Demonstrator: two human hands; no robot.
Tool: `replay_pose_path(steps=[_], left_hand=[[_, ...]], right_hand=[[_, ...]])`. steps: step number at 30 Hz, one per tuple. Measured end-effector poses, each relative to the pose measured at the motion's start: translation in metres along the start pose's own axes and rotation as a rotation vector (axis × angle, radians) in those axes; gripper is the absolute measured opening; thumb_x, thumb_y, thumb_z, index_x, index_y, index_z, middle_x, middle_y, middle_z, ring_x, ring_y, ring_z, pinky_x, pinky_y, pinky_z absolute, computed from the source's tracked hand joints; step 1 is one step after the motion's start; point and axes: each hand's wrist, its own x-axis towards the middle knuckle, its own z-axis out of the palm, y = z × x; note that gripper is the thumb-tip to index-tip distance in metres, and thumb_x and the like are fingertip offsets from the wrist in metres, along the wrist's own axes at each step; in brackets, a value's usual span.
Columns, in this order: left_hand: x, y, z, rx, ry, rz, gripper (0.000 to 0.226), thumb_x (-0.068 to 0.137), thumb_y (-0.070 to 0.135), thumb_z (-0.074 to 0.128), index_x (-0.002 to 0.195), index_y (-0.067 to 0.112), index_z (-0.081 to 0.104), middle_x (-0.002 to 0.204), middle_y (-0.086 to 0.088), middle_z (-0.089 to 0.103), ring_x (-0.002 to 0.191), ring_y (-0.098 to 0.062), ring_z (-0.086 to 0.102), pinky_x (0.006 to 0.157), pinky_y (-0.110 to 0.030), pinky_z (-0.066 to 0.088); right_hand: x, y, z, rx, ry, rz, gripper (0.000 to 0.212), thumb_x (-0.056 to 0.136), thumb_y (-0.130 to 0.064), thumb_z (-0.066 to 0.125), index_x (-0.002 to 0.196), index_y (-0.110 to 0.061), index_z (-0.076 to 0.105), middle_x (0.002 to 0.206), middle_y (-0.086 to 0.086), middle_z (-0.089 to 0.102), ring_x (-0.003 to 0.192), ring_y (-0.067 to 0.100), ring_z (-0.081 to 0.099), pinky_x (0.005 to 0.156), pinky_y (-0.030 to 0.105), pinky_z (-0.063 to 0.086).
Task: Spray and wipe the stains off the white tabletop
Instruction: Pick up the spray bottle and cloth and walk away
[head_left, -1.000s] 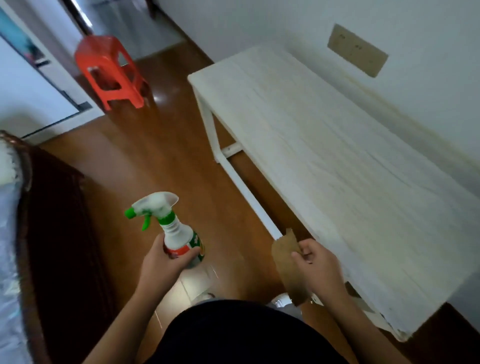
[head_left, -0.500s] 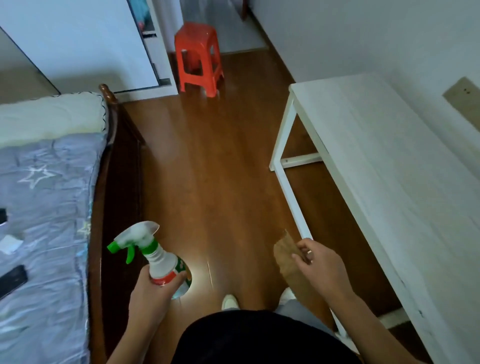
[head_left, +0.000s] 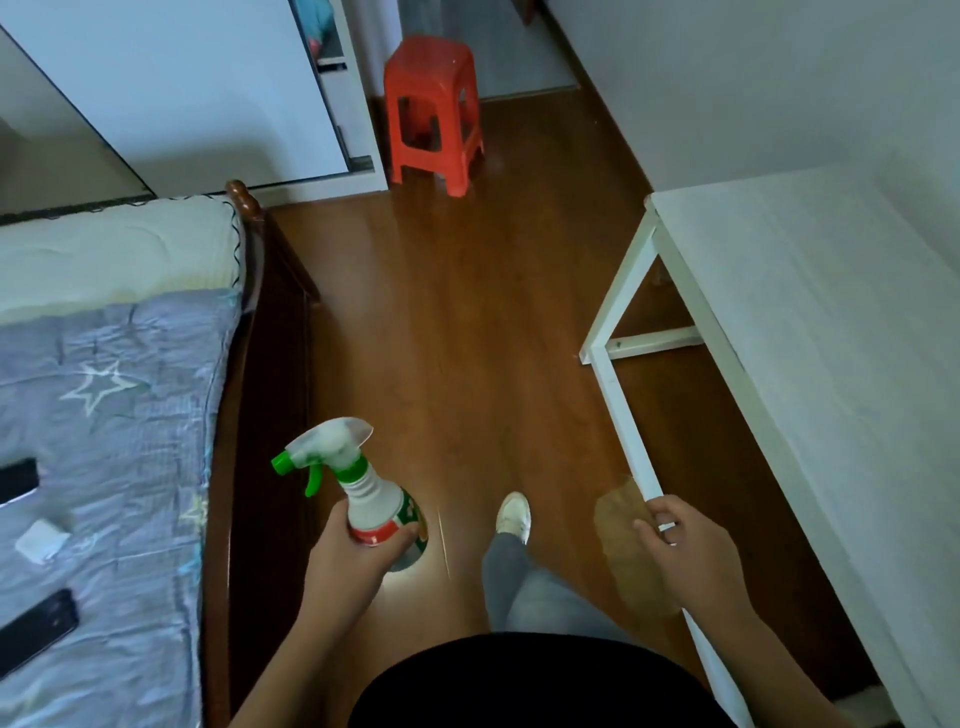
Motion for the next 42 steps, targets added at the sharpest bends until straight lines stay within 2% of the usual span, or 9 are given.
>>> replay_pose_path(steps=[11, 14, 17, 21, 25, 28, 33, 38, 42], left_hand=[[0.125, 0.05, -0.081, -0.051, 0.299, -0.12, 0.056, 0.07, 0.044, 0.092, 0.113, 0.02, 0.064, 0.098, 0.003, 0.073, 0.088, -0.015, 0.07, 0.071, -0.031, 0.05], [0.16, 0.07, -0.104, -0.075, 0.318, -0.138, 0.033, 0.079, 0.025, 0.089, 0.101, 0.023, 0.065, 0.093, 0.001, 0.073, 0.085, -0.015, 0.07, 0.068, -0.027, 0.048], [0.213, 0.09, -0.127, -0.075, 0.301, -0.113, 0.032, 0.079, 0.019, 0.09, 0.097, 0.025, 0.065, 0.088, 0.0, 0.074, 0.084, -0.017, 0.071, 0.069, -0.031, 0.049], [0.296, 0.127, -0.153, -0.049, 0.245, -0.103, 0.031, 0.078, 0.021, 0.09, 0.094, 0.027, 0.064, 0.08, 0.0, 0.073, 0.081, -0.014, 0.069, 0.072, -0.036, 0.052], [0.381, 0.175, -0.173, 0.0, 0.155, -0.068, 0.072, 0.058, 0.055, 0.082, 0.119, 0.022, 0.061, 0.103, 0.004, 0.073, 0.092, -0.013, 0.07, 0.072, -0.029, 0.05], [0.442, 0.214, -0.178, 0.06, 0.09, -0.012, 0.074, 0.061, 0.053, 0.084, 0.123, 0.022, 0.06, 0.107, 0.005, 0.072, 0.095, -0.011, 0.068, 0.074, -0.027, 0.049], [0.529, 0.276, -0.164, 0.077, 0.018, 0.028, 0.063, 0.069, 0.045, 0.091, 0.119, 0.026, 0.058, 0.106, 0.008, 0.07, 0.096, -0.012, 0.067, 0.077, -0.031, 0.05], [0.604, 0.32, -0.156, 0.089, 0.011, 0.028, 0.055, 0.073, 0.042, 0.091, 0.115, 0.033, 0.056, 0.106, 0.009, 0.07, 0.096, -0.011, 0.067, 0.081, -0.034, 0.052], [0.65, 0.352, -0.166, 0.134, 0.06, 0.04, 0.064, 0.073, 0.043, 0.09, 0.125, 0.03, 0.054, 0.111, 0.01, 0.069, 0.098, -0.01, 0.066, 0.084, -0.037, 0.053]], right_hand=[[0.18, -0.195, 0.018, -0.027, -0.312, -0.24, 0.011, 0.094, -0.039, 0.068, 0.096, -0.04, 0.057, 0.087, -0.024, 0.063, 0.08, -0.003, 0.06, 0.064, 0.013, 0.041], [0.221, -0.262, 0.022, -0.025, -0.302, -0.325, 0.01, 0.094, -0.037, 0.068, 0.095, -0.039, 0.058, 0.085, -0.023, 0.063, 0.08, -0.003, 0.06, 0.062, 0.014, 0.04], [0.262, -0.315, 0.034, -0.024, -0.267, -0.364, 0.007, 0.093, -0.037, 0.069, 0.096, -0.037, 0.062, 0.085, -0.023, 0.064, 0.081, -0.002, 0.061, 0.063, 0.017, 0.043], [0.317, -0.363, 0.047, -0.023, -0.249, -0.297, 0.008, 0.093, -0.036, 0.069, 0.098, -0.034, 0.062, 0.087, -0.022, 0.063, 0.081, -0.005, 0.058, 0.063, 0.016, 0.041], [0.358, -0.388, 0.044, -0.027, -0.21, -0.143, 0.009, 0.095, -0.036, 0.066, 0.1, -0.036, 0.058, 0.09, -0.021, 0.062, 0.083, -0.004, 0.056, 0.071, 0.019, 0.043], [0.38, -0.394, 0.034, 0.021, -0.173, -0.028, 0.009, 0.096, -0.036, 0.064, 0.097, -0.037, 0.055, 0.092, -0.016, 0.064, 0.086, 0.004, 0.059, 0.08, 0.03, 0.048], [0.422, -0.402, 0.026, 0.111, -0.094, 0.147, 0.009, 0.097, -0.032, 0.064, 0.098, -0.023, 0.064, 0.091, -0.003, 0.069, 0.088, 0.016, 0.067, 0.077, 0.031, 0.052], [0.492, -0.431, 0.017, 0.115, -0.09, 0.151, 0.012, 0.098, -0.032, 0.063, 0.089, -0.026, 0.057, 0.084, -0.004, 0.065, 0.081, 0.012, 0.061, 0.064, 0.021, 0.039], [0.576, -0.477, 0.01, 0.086, -0.185, 0.069, 0.008, 0.098, -0.034, 0.063, 0.1, -0.03, 0.057, 0.09, -0.01, 0.066, 0.088, 0.013, 0.064, 0.079, 0.03, 0.049]])
